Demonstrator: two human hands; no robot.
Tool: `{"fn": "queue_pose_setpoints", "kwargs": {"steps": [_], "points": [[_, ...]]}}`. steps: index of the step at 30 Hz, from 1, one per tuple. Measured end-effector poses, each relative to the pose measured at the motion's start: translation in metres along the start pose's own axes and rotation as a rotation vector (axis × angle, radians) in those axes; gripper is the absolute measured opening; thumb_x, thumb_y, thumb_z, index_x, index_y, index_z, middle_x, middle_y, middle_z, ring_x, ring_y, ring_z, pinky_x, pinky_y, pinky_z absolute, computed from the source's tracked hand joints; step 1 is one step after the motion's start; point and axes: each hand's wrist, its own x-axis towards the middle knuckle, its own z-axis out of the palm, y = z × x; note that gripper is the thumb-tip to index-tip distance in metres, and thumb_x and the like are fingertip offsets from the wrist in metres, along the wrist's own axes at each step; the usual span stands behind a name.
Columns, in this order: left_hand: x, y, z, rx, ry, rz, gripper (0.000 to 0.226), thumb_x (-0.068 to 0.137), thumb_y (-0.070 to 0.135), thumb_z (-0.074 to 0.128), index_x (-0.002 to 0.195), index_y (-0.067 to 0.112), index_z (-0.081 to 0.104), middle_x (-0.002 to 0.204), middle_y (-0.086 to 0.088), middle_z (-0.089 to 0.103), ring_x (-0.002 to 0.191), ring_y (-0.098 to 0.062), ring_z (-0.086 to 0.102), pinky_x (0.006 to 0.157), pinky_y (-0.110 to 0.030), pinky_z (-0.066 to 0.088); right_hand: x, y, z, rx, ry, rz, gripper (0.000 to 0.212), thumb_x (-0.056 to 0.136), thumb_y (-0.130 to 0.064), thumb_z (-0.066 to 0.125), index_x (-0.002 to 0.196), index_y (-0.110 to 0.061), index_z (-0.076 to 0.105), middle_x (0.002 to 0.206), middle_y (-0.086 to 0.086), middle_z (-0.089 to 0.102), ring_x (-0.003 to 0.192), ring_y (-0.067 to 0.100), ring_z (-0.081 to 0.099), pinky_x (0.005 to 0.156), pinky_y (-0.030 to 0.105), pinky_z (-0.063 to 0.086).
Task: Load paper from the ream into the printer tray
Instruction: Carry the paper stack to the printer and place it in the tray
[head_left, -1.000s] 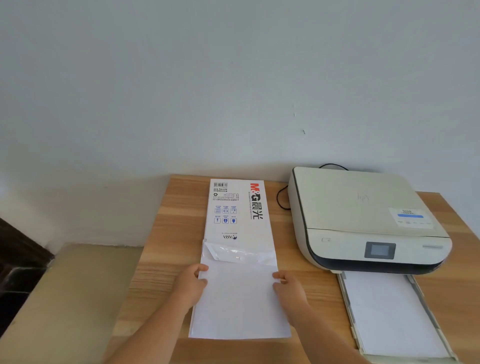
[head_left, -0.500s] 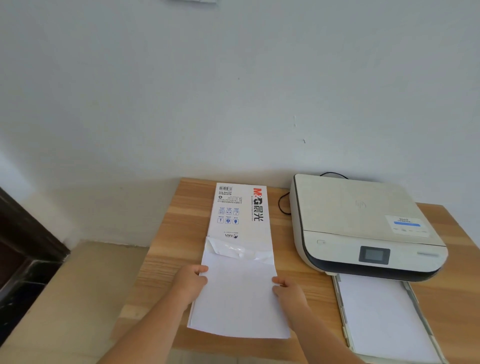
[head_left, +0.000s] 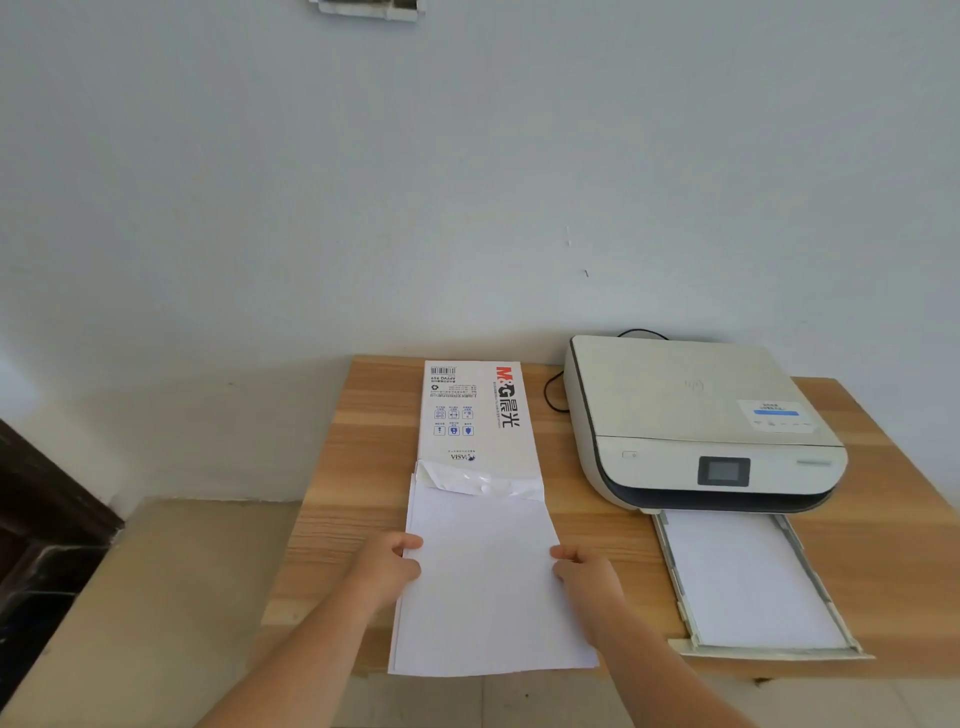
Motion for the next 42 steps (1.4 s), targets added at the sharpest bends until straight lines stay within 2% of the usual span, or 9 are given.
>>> {"fn": "queue_pose_setpoints", "kwargs": {"steps": [4,8,16,22,25,30,33,38,42], "points": [[-0.012,-0.003,-0.006,-0.008,-0.017,0.004,0.042,0.081,0.002,0.061,0.119,0.017,0.062,0.113,-0.005,0.056,0.101,-0.018,0.058,0.074,-0.022,0.045,-0.018,0.001,0.001,0.017,0.027,-0.029,0.027,0.094,-0.013,0.045,0.112,-0.022,0.062,0.099,0.001,0.062,0.087,0.019,0.058,0.068,0.029,0.046],[-0.028,-0.003,-0.010,-0.037,-0.027,0.009,0.041,0.082,0.001,0.062,0.120,0.016,0.062,0.114,-0.006,0.056,0.097,-0.018,0.059,0.066,-0.021,0.046,-0.033,0.004,0.002,0.042,0.054,-0.064,0.022,0.094,-0.016,0.048,0.109,-0.021,0.064,0.099,0.000,0.063,0.090,0.020,0.059,0.077,0.032,0.050],[-0.055,0.002,-0.018,-0.105,-0.036,0.098,0.038,0.082,0.004,0.063,0.115,0.022,0.064,0.116,-0.004,0.056,0.098,-0.017,0.060,0.068,-0.026,0.050,-0.062,0.003,-0.003,0.107,0.139,-0.119,0.019,0.092,-0.024,0.052,0.081,-0.013,0.062,0.080,0.005,0.055,0.073,0.018,0.048,0.065,0.029,0.040],[-0.066,0.018,-0.021,-0.120,-0.012,0.198,0.038,0.082,-0.001,0.061,0.112,0.022,0.064,0.113,-0.008,0.062,0.093,-0.021,0.064,0.081,-0.032,0.053,-0.082,-0.005,-0.014,0.092,0.140,-0.210,0.024,0.095,-0.016,0.045,0.103,-0.027,0.065,0.099,-0.006,0.062,0.087,0.014,0.056,0.073,0.029,0.046],[-0.073,0.030,-0.018,-0.092,0.025,0.257,0.037,0.084,0.000,0.060,0.114,0.022,0.063,0.110,-0.006,0.061,0.094,-0.021,0.064,0.078,-0.029,0.052,-0.088,-0.010,-0.023,0.019,0.132,-0.281,0.033,0.094,-0.014,0.043,0.116,-0.029,0.062,0.105,-0.007,0.062,0.090,0.016,0.059,0.075,0.030,0.050],[-0.085,0.051,-0.009,-0.029,0.123,0.325,0.039,0.084,0.003,0.059,0.116,0.024,0.064,0.107,-0.005,0.062,0.092,-0.021,0.064,0.082,-0.034,0.054,-0.089,-0.019,-0.043,-0.044,0.106,-0.361,0.033,0.094,-0.018,0.052,0.125,-0.027,0.059,0.101,-0.006,0.061,0.089,0.015,0.060,0.071,0.026,0.050],[-0.095,0.063,-0.001,0.007,0.188,0.368,0.038,0.084,0.005,0.060,0.117,0.024,0.064,0.108,-0.003,0.062,0.089,-0.019,0.063,0.079,-0.034,0.055,-0.090,-0.023,-0.057,-0.063,0.096,-0.437,0.038,0.090,-0.024,0.064,0.127,-0.025,0.058,0.115,-0.003,0.062,0.090,0.011,0.060,0.065,0.017,0.046],[-0.115,0.083,0.018,0.014,0.237,0.466,0.041,0.079,0.015,0.075,0.117,0.024,0.063,0.113,0.004,0.054,0.084,-0.004,0.053,0.065,-0.013,0.042,-0.089,-0.022,-0.080,-0.162,0.113,-0.542,0.060,0.081,-0.036,0.074,0.136,-0.025,0.052,0.129,-0.007,0.053,0.106,0.011,0.052,0.091,0.025,0.045],[-0.124,0.093,0.035,0.013,0.242,0.484,0.050,0.075,0.020,0.079,0.122,0.022,0.061,0.110,0.003,0.049,0.082,-0.007,0.050,0.063,-0.012,0.037,-0.089,-0.018,-0.097,-0.196,0.133,-0.594,0.064,0.079,-0.038,0.075,0.137,-0.026,0.051,0.136,-0.004,0.053,0.117,0.014,0.053,0.101,0.032,0.045]]}}
